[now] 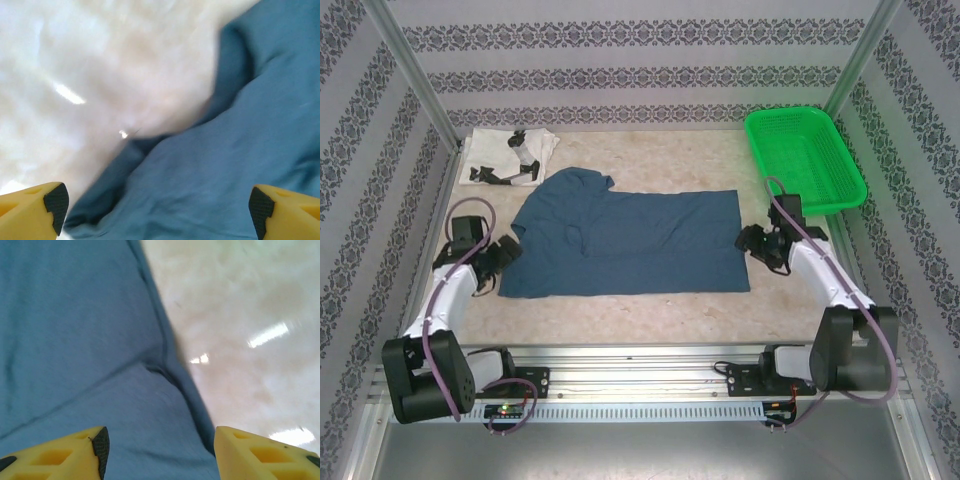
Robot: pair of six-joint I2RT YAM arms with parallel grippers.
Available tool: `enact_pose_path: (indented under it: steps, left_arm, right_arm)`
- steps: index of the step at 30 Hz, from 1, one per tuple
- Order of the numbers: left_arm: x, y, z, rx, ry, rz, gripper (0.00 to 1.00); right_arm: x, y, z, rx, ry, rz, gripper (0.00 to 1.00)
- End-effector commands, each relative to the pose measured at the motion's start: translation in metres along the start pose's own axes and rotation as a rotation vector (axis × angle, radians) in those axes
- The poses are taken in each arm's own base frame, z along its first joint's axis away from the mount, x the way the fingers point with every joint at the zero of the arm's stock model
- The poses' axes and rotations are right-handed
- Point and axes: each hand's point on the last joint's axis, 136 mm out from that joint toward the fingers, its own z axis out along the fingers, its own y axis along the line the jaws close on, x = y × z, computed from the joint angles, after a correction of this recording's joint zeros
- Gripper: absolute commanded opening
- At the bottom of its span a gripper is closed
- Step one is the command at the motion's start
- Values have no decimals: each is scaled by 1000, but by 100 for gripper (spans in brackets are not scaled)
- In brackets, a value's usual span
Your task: Fold and stack the t-shirts
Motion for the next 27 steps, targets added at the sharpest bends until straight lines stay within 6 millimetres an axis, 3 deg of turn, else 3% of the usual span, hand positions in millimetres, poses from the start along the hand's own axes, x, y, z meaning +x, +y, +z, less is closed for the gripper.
enact_pose_path:
  steps: [1, 5, 9, 14, 18, 24, 27]
  left_arm:
    - [-49, -52, -15, 121, -99, 80, 95]
    - [-89, -128, -5, 259, -119, 225, 95]
    - [-117, -182, 21, 332, -103, 317, 92]
    - [-136, -219, 70, 379, -63, 414, 86]
    - [-136, -251, 99, 459, 4, 479, 75]
    - [-113, -291, 139, 408, 44, 642, 76]
    - [-103, -296, 165, 286, 35, 731, 79]
  right_arm:
    - [-39, 23, 0, -15, -65, -78, 58]
    - [-75, 32, 21, 21, -60, -108, 57]
    - [-104, 45, 52, 24, -32, -124, 54]
    - [-131, 55, 79, 42, -7, -159, 52]
    - [-140, 53, 94, 47, 15, -147, 50]
    - [-134, 61, 109, 49, 54, -160, 50]
    - [-129, 58, 114, 59, 63, -146, 50]
